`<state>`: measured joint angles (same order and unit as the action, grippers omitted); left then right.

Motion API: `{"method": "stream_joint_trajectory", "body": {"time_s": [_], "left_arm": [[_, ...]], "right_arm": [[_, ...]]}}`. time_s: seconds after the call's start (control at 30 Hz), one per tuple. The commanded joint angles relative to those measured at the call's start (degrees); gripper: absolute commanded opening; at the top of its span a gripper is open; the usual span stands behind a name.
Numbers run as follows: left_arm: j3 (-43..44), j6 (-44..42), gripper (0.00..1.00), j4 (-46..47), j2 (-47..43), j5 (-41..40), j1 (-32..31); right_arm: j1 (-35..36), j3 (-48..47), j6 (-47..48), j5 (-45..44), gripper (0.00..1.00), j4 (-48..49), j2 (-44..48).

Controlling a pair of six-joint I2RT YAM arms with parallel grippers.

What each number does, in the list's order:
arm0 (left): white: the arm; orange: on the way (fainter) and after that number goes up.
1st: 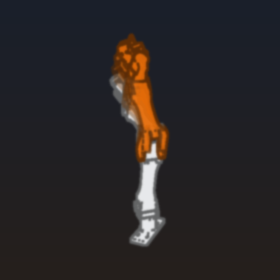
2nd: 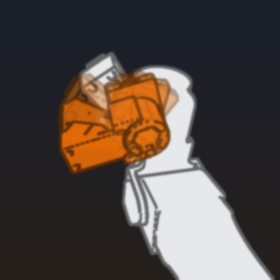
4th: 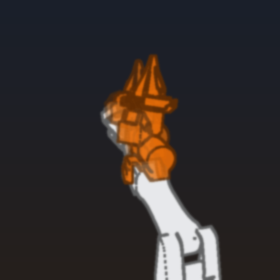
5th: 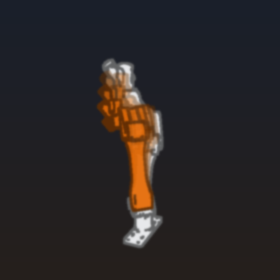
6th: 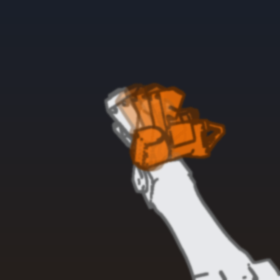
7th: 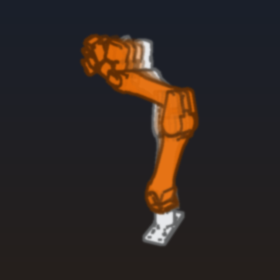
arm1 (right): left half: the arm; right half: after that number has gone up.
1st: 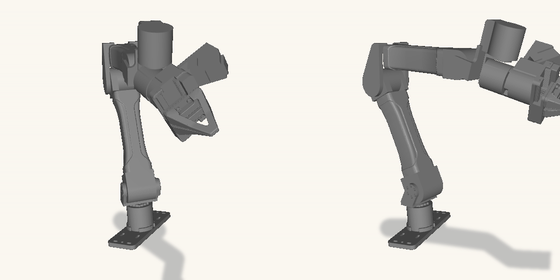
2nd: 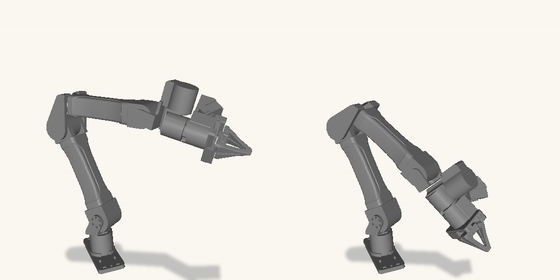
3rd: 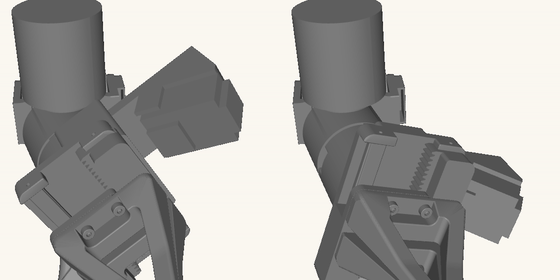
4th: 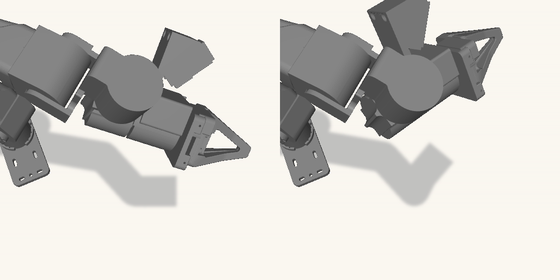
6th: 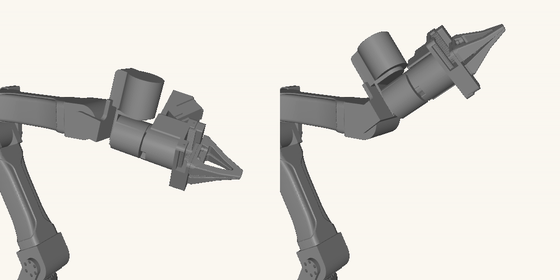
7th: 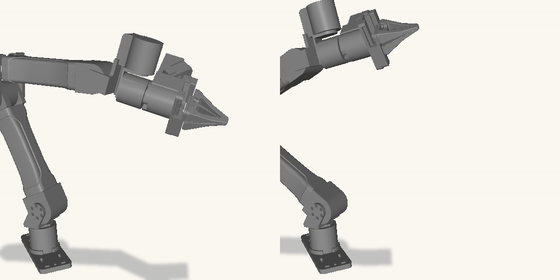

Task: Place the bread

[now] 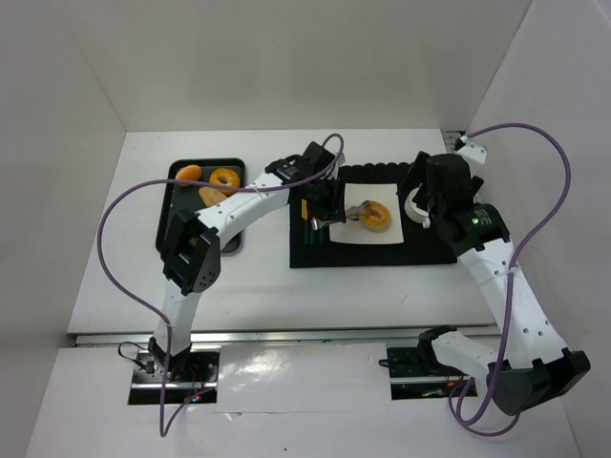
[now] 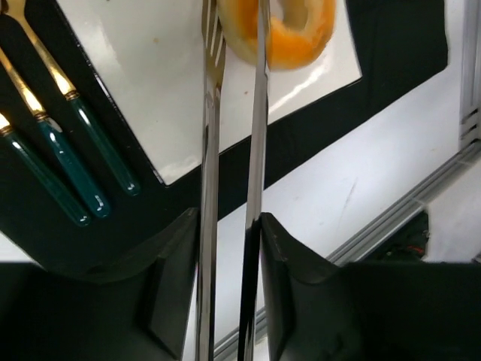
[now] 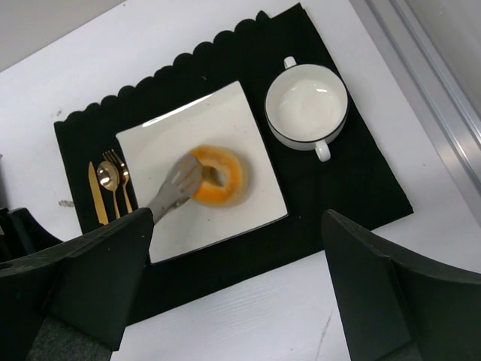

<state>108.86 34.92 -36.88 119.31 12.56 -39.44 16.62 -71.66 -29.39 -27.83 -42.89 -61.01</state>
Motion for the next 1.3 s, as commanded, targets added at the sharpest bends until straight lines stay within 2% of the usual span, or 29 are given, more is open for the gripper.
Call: {"method": "stream_joint_trajectory", "body": {"time_s": [0.0, 0.13, 0.27, 0.47, 0.6, 0.77, 0.9, 0.97, 1.03, 1.13, 1.27], "left_arm": [[1.2, 0.0, 0.55, 0.2, -1.4, -1.7, -0.1], [1.2, -0.6, 0.60, -0.3, -2.8, -2.3, -0.1], [1.7, -1.1, 0.58, -1.6, -5.5, -2.3, -0.1], [0.3, -2.8, 0.56, -3.5, -12.3, -9.3, 1.9], [-5.7, -4.7, 0.55, -4.0, -18.0, -13.9, 4.4], [-14.0, -7.5, 0.52, -2.3, -25.8, -25.4, 6.4], [-22.2, -8.8, 0.52, 2.2, -29.6, -34.2, 6.4], [-30.2, -8.8, 0.52, 9.4, -31.5, -37.3, 6.4], [-36.7, -8.8, 0.52, 13.2, -32.8, -37.9, 6.4], [-41.9, -6.9, 0.52, 17.0, -32.8, -37.3, 6.9], [-45.4, -4.5, 0.52, 18.3, -30.2, -34.4, 6.9]], "right_arm": [[-0.3, -0.2, -0.8, -1.2, 1.00, -1.1, 0.9], [-0.3, -0.2, -0.8, -0.6, 1.00, -1.1, 0.4], [-0.3, -0.2, -0.8, 0.2, 1.00, -0.3, 0.4], [-0.3, 0.3, -0.8, 1.6, 1.00, 2.1, 0.4], [-0.3, 1.5, -0.8, 2.8, 1.00, 2.9, 0.5], [-0.3, 2.0, -0.8, 3.3, 1.00, 4.1, -0.2], [-0.8, 2.0, -0.3, 3.8, 1.00, 4.7, -0.8], [-0.8, 2.7, -0.3, 5.1, 1.00, 5.2, -1.3], [-0.8, 2.7, -0.3, 6.6, 1.00, 5.9, -2.4], [-0.8, 2.7, -0.3, 7.2, 1.00, 5.9, -3.0], [-0.8, 3.2, -0.3, 7.7, 1.00, 6.4, -3.6]]}}
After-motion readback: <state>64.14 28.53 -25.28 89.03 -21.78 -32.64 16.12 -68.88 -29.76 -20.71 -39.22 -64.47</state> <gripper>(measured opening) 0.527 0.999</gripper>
